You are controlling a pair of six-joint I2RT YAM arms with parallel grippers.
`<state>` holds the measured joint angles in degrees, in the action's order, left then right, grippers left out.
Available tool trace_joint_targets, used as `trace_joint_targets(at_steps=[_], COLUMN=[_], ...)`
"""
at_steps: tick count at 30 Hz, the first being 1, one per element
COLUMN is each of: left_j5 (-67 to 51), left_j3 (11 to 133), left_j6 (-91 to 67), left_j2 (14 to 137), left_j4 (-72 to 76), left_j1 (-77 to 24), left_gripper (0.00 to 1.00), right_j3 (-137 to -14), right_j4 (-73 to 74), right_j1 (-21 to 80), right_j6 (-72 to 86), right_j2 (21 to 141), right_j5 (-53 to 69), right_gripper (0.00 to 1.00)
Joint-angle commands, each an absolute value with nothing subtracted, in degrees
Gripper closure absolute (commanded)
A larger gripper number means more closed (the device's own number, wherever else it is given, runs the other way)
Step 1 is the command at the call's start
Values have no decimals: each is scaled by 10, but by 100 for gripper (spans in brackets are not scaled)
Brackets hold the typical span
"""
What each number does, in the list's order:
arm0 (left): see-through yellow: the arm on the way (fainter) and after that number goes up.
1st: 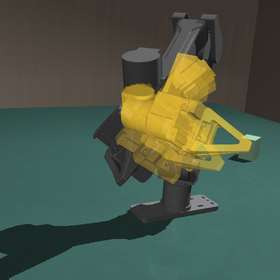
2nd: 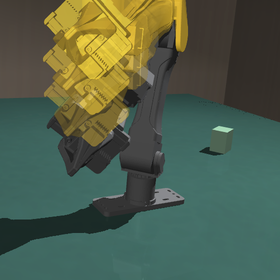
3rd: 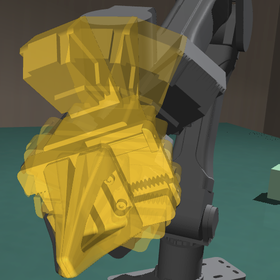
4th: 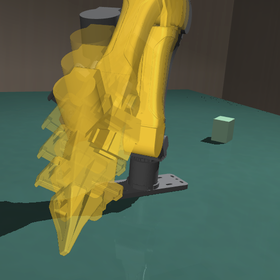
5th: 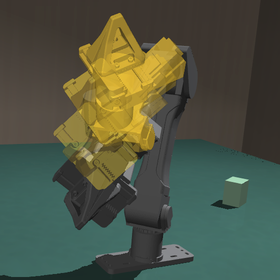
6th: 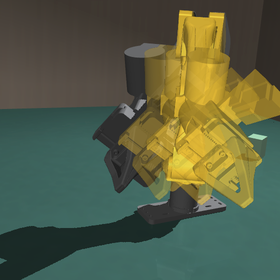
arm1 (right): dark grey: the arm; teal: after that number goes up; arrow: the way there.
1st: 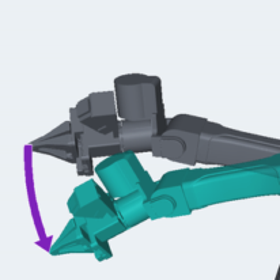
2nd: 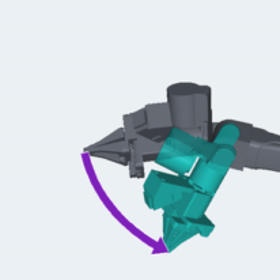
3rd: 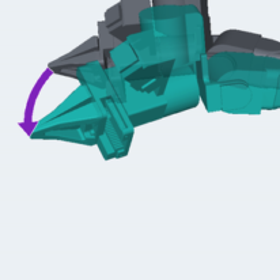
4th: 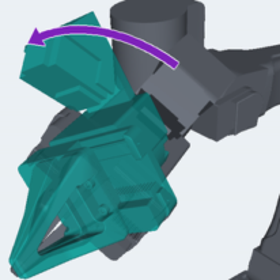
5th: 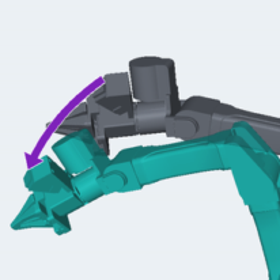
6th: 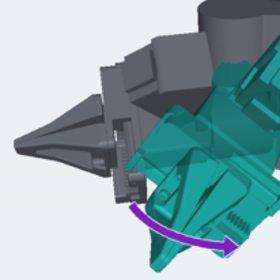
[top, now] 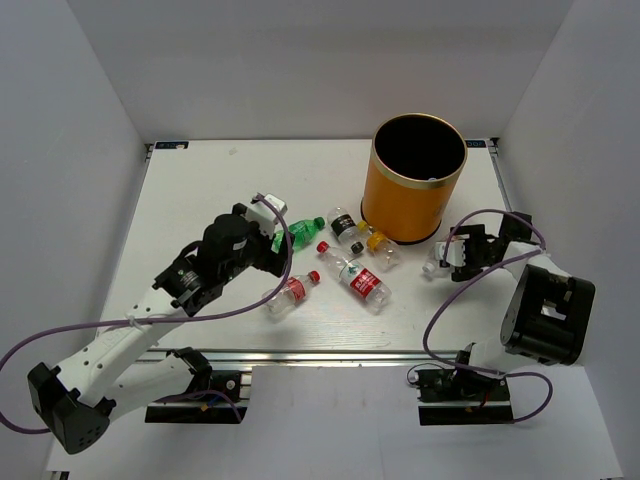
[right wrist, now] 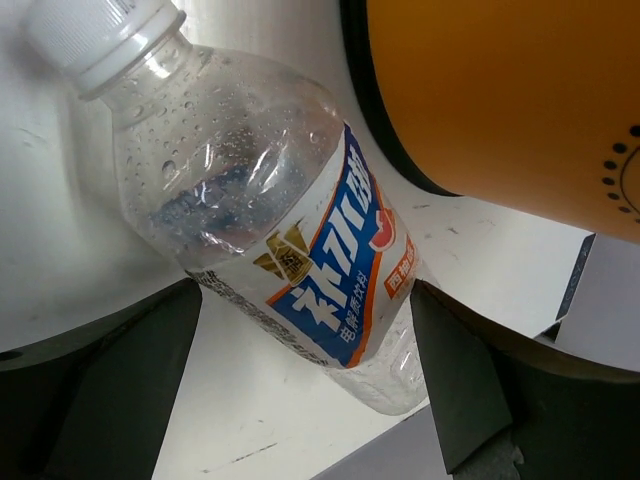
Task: Put the plastic bottles in the bin
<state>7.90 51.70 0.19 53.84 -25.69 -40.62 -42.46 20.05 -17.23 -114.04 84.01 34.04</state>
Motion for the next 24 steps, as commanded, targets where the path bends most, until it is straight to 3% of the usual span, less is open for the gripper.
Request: trace_joint_targets(at_steps=[1, 9, 16, 20, 24], left_j5=[69, 69, 69, 69, 69], left_j3=[519, 519, 519, 519, 519], left_j6=[8, 8, 8, 8, 8], left_j2=[541, 552, 557, 557, 557], left_j4=[-258, -258, -258, -258, -258], left_j1=[-403, -403, -403, -403, -403], left_gripper=[1, 1, 1, 1, 1], right_j3=[-456, -490, -466, -460, -504], right_j4=[196, 280, 348, 349, 421], right_j1=[-174, -171, -171, -167, -163], right_j6=[-1420, -1481, -1534, -1452, -1431], right_j2=[865, 913, 882, 870, 891], right_j5=[355, 330, 316, 321, 304], right_gripper=[10, 11, 14, 14, 26])
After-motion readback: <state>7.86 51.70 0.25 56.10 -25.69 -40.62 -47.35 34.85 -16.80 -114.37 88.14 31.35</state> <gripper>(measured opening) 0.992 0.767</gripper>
